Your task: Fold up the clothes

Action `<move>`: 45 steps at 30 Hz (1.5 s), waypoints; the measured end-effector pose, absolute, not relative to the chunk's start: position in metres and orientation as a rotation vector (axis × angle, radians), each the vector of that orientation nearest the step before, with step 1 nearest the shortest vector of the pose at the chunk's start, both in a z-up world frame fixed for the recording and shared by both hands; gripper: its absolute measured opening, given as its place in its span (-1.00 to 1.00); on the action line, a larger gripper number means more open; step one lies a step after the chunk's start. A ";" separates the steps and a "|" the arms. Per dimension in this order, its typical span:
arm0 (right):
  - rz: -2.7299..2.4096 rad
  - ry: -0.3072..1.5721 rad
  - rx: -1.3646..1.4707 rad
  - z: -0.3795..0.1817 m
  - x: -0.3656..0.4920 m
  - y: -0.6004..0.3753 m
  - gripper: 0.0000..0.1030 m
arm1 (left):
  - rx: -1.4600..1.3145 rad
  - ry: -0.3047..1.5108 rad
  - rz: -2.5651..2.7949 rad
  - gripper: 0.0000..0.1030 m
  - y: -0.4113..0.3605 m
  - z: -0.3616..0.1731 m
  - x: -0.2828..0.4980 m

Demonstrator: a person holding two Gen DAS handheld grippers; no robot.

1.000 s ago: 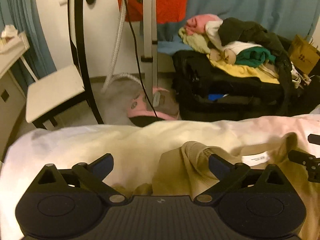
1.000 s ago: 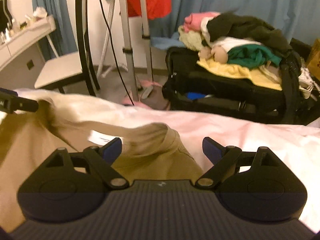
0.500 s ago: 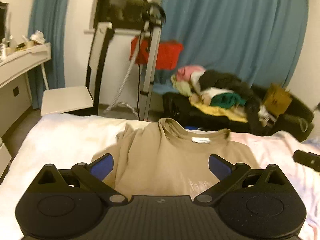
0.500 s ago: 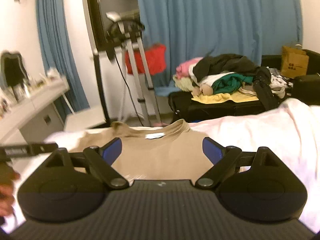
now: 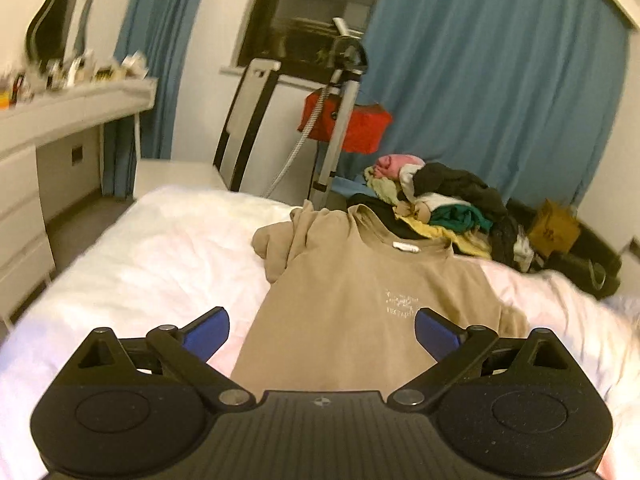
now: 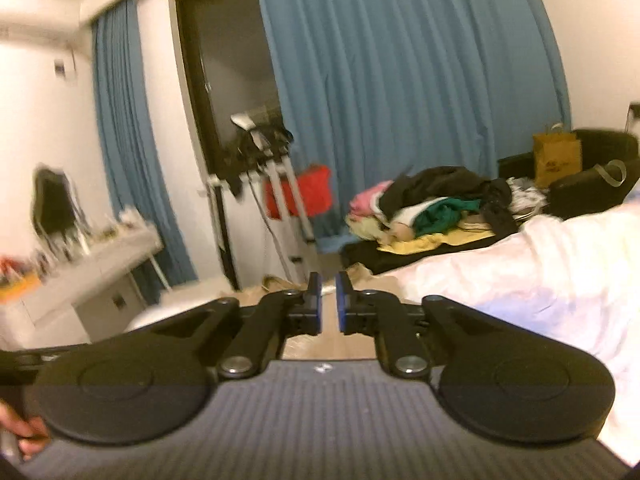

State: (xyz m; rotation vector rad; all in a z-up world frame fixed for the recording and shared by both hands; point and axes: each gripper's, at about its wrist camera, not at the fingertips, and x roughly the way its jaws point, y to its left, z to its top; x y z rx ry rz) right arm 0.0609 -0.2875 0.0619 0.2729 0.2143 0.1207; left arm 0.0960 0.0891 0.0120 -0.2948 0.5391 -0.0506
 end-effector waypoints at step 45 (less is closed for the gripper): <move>0.170 0.460 0.316 -0.081 0.184 -0.258 1.00 | -0.798 0.489 0.073 -0.09 0.268 -0.094 0.266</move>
